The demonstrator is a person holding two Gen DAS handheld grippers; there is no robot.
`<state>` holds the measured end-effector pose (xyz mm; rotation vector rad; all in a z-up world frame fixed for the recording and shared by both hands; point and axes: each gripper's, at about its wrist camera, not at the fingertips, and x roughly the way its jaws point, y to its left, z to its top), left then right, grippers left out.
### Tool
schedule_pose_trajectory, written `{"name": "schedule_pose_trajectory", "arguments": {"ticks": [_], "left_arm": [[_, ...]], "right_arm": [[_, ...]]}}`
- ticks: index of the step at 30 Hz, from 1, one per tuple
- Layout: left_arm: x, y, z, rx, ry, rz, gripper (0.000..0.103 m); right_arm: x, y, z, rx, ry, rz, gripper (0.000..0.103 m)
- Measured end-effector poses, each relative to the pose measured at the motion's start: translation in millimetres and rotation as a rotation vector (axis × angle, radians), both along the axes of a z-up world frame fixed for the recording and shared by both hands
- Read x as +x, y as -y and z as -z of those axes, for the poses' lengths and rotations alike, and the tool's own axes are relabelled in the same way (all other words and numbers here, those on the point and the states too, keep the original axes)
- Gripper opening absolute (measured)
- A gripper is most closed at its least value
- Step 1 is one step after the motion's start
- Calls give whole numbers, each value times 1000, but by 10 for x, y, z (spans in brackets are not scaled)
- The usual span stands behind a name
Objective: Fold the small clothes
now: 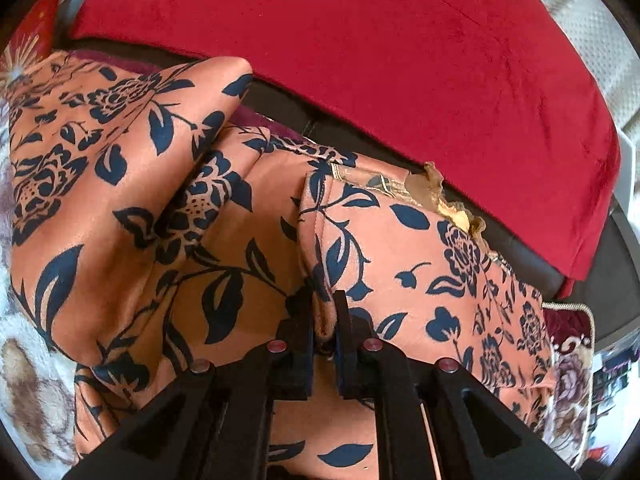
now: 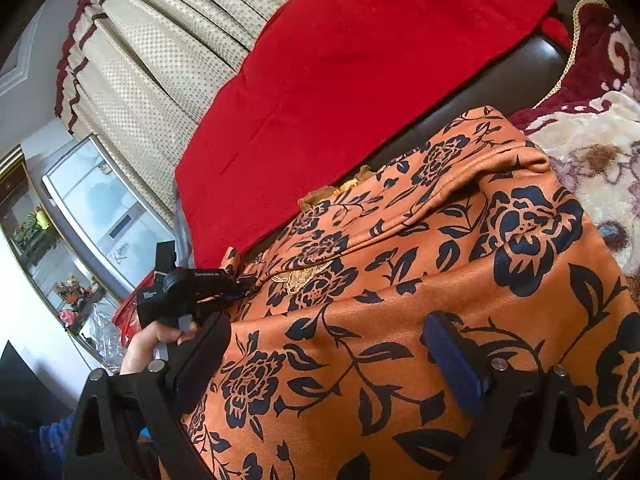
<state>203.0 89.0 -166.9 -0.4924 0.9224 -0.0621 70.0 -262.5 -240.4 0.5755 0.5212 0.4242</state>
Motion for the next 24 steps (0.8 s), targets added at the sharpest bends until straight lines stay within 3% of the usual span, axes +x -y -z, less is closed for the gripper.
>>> {"name": "schedule_pose_trajectory", "arguments": {"ticks": [3,6,9,11,14,17,24], "left_arm": [[-26,41,3,14,12,12,11],[36,67,97,-3,25,13,11],[-45,-27,104,-24,44,14,11],[-48,-36,124,-38,51,11,11],[-55,-46,124,-46,57,14,11],[-49,-32,121,-38,58,16,12],[-27,26,78,-10,57,24,11]], "right_arm": [[60,-6,-150,-9,-91,-4,99],[107,132,-578,29,-4,-4,98],[470,393,-920,46,29,33,99],[915,613,-899,53,-65,93,99],[1490,869,-551,96,-260,115,99],[1704,995,-190,91,-416,150,98],[1560,815,-615,5,-314,151,99]]}}
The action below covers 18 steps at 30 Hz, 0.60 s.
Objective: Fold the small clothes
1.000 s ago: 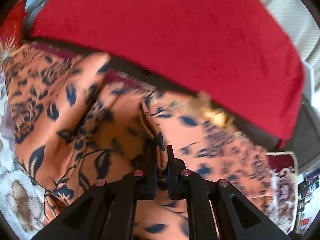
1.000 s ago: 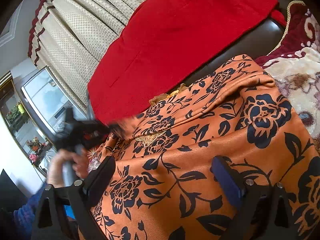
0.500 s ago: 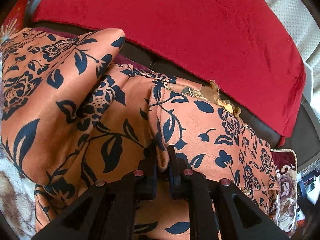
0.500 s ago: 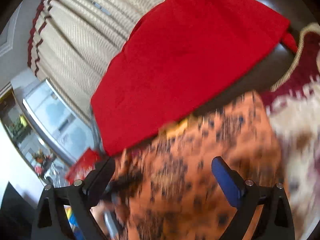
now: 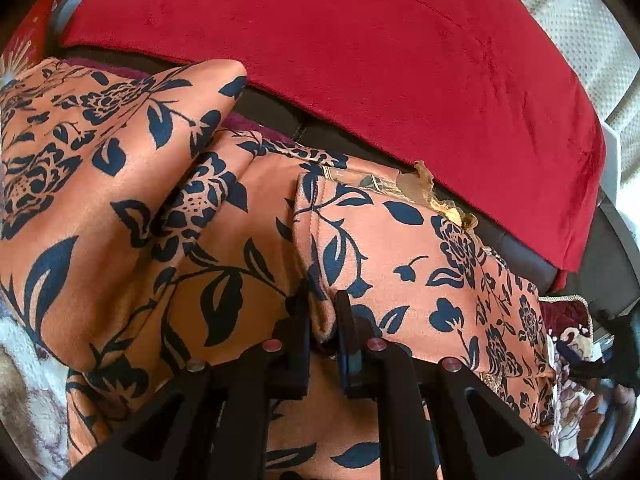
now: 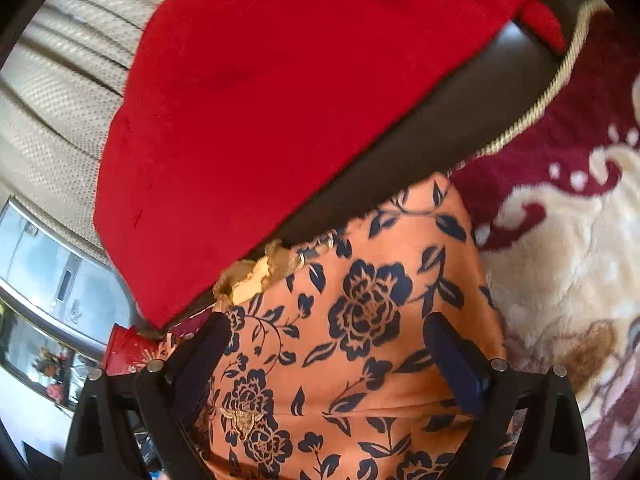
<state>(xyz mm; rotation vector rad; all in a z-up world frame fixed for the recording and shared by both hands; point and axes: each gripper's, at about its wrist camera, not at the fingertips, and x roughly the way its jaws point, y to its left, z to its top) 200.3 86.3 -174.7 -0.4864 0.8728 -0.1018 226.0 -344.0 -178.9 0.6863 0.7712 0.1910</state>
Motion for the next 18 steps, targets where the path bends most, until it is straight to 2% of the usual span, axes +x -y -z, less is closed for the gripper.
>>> {"name": "schedule_pose_trajectory", "arguments": {"ticks": [1,3,4,5,7,9,11,13,15,18], "left_arm": [[-1,19,-54,15,-14,0,13],[-44,16,-200,13,-31,13,24],[-106,-17,-307,2,-9,21,39],[-223,-86,-468,2,48,20,60],[-467,-284,-746,36,144,-28,81],[-686,-535,-916,32,209,-80,85],[-894,-940,-983,-11,237,-158,86],[-1032,-1408,-938,-67,239,-261,87],[-1077,-1846,-831,-115,207,-359,87],[-1011,-2486,-583,-256,163,-475,87]], "right_arm": [[22,11,34,-18,-18,13,99],[110,64,219,-51,-129,56,98],[100,57,281,-50,-147,56,98],[13,11,234,-68,-100,61,98],[-232,-148,77,-99,9,51,98],[-556,-373,-49,-139,126,41,99],[-864,-643,-92,-191,221,26,99],[-1059,-910,-60,-246,269,3,99],[-1158,-1211,-4,-321,300,-53,99],[-1235,-1456,89,-403,316,-112,99]]}}
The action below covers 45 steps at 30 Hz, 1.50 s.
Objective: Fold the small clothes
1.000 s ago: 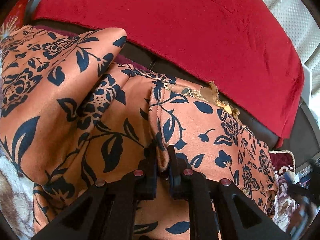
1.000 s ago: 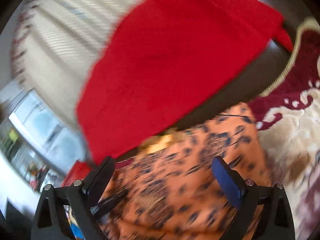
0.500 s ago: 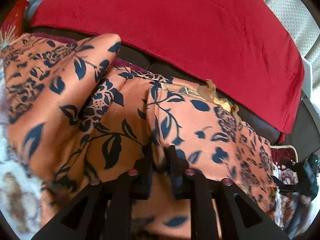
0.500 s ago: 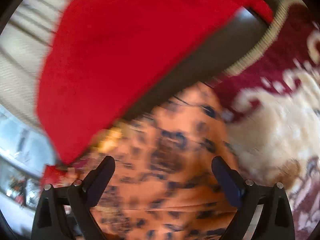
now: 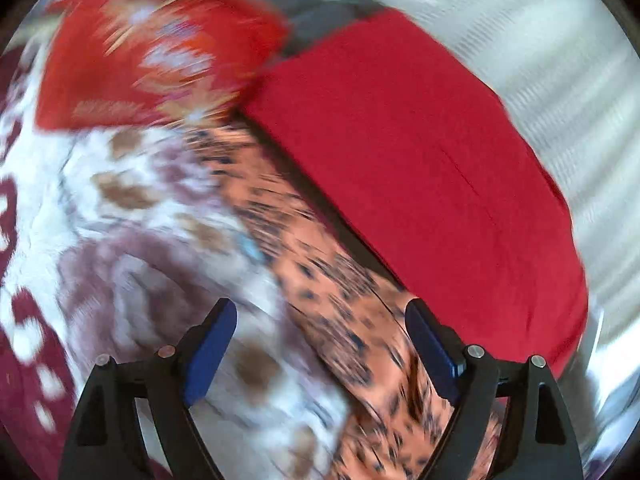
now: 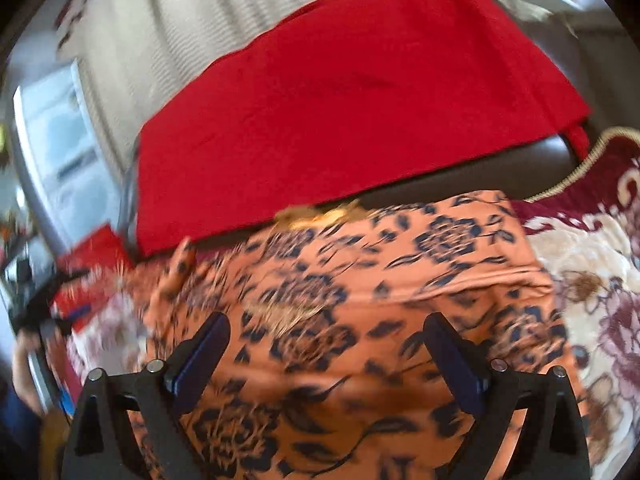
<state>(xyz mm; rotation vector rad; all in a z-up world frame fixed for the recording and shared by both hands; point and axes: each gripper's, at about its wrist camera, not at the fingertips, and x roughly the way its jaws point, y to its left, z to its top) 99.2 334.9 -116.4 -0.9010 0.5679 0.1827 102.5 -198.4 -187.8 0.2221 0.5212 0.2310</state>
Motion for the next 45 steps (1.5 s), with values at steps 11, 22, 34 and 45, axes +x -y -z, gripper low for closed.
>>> {"name": "schedule_pose_trajectory", "arguments": {"ticks": [11,22,34,45], "left_arm": [[1184,-1092,401,-206,-75,-65,86],[1602,-1305,732,-145,-221,-76,6],[1130,805,-1646,473,189,215,6],[1086,4037,-1570,577,197,723,11]], "right_arm": [[76,-107,453,-57,-119,19,99],[100,-56,499,4,-135,-7,101],[74,35,494,85,-115,-22,101],[10,228,454,236,-70,-51,101]]}}
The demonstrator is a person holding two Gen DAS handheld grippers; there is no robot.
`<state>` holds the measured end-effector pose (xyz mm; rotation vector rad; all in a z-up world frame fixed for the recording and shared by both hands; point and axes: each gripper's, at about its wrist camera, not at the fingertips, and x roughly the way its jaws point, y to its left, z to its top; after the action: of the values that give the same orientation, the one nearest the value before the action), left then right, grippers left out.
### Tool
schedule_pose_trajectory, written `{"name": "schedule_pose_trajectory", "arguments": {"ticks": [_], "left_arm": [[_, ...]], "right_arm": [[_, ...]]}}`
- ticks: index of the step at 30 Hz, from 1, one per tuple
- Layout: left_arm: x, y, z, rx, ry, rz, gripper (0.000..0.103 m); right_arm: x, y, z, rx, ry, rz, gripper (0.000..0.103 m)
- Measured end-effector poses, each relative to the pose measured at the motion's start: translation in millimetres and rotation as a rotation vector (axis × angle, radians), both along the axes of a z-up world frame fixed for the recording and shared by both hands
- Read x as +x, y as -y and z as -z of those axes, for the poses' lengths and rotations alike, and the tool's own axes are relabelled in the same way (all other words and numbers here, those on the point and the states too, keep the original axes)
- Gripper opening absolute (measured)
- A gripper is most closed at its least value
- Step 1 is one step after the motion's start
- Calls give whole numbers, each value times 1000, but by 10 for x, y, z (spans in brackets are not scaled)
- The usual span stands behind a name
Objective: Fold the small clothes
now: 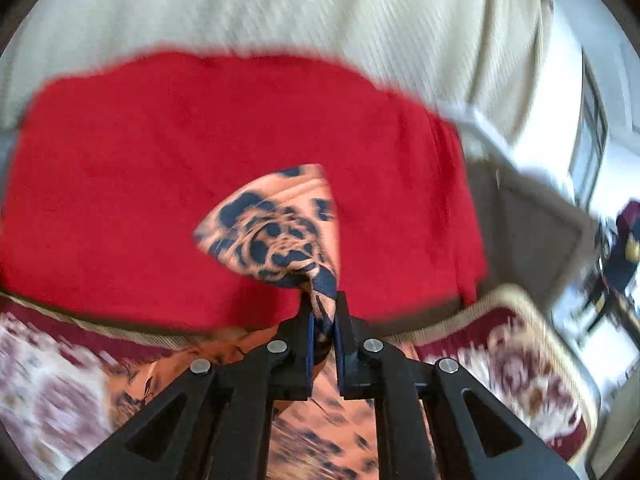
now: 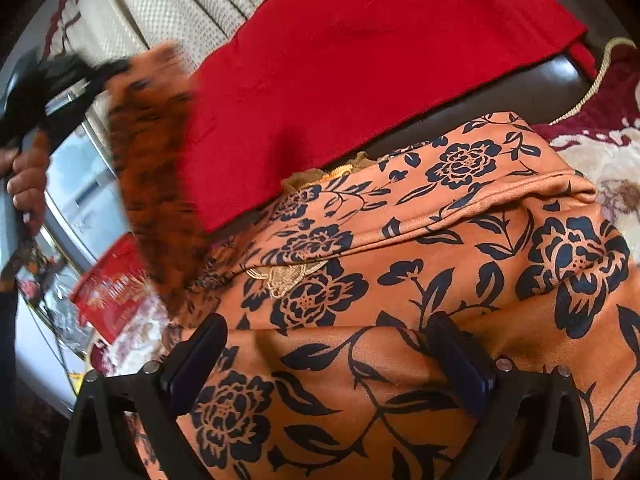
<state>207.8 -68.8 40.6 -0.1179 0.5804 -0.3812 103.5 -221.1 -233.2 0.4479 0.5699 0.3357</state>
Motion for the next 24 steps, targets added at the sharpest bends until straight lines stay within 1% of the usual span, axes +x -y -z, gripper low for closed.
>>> {"name": "schedule_pose_trajectory", "arguments": {"ticks": [1,2,3,4,5,6,7,8,9,10,11,13,15,16,18,19,20,21,22,24], "left_arm": [[78,240,254,39,-64,37,22],[118,361,411,64,-112,69,42],[137,447,601,97,-175,96,48],[144,464,745,122,-225,101,49],[118,398,828,126,-252,89,49],[72,287,841,112,-255,70,49],[46,118,790,87,-244,50,50],[-75,2,677,66,-224,27,58],[-119,-190,650,50,-201,-1,64],[-218,-453,585,34,-157,-49,76],[-288,-674,567,29,-122,-88,81],[-430,-1097,570,44,-67,-172,82],[-519,-1496,727,52,-65,-246,82],[-547,-1706,808,37,-78,-276,82],[-532,-2010,1016,-15,-120,-331,82],[-527,-2211,1158,-69,-155,-371,82],[-531,-2351,1279,-114,-175,-396,82],[-523,-2453,1370,-149,-187,-415,82],[-530,-2568,1466,-182,-197,-438,82],[-531,-2623,1624,-218,-200,-449,82]], "right_arm": [[-17,23,-1,19,9,-3,101],[-33,52,0,42,18,-6,101],[-47,82,1,66,26,-8,101],[-59,111,1,88,34,-11,101],[-72,145,0,114,43,-16,101],[-85,180,-1,137,49,-18,101],[-105,223,2,167,57,-21,101],[-114,244,4,182,61,-23,101],[-122,263,5,196,64,-27,101],[-121,274,0,204,61,-28,101],[-112,267,-17,198,45,-25,101],[-89,249,-93,182,-8,-20,101],[-103,319,-220,216,-18,-17,101],[-120,399,-362,235,-2,-13,101],[-56,536,-575,224,5,20,101],[49,656,-706,220,-15,51,101],[136,730,-755,220,-32,66,101],[272,820,-791,215,-62,88,101],[451,910,-787,199,-121,129,101],[801,1019,-662,203,-257,157,101]]}}
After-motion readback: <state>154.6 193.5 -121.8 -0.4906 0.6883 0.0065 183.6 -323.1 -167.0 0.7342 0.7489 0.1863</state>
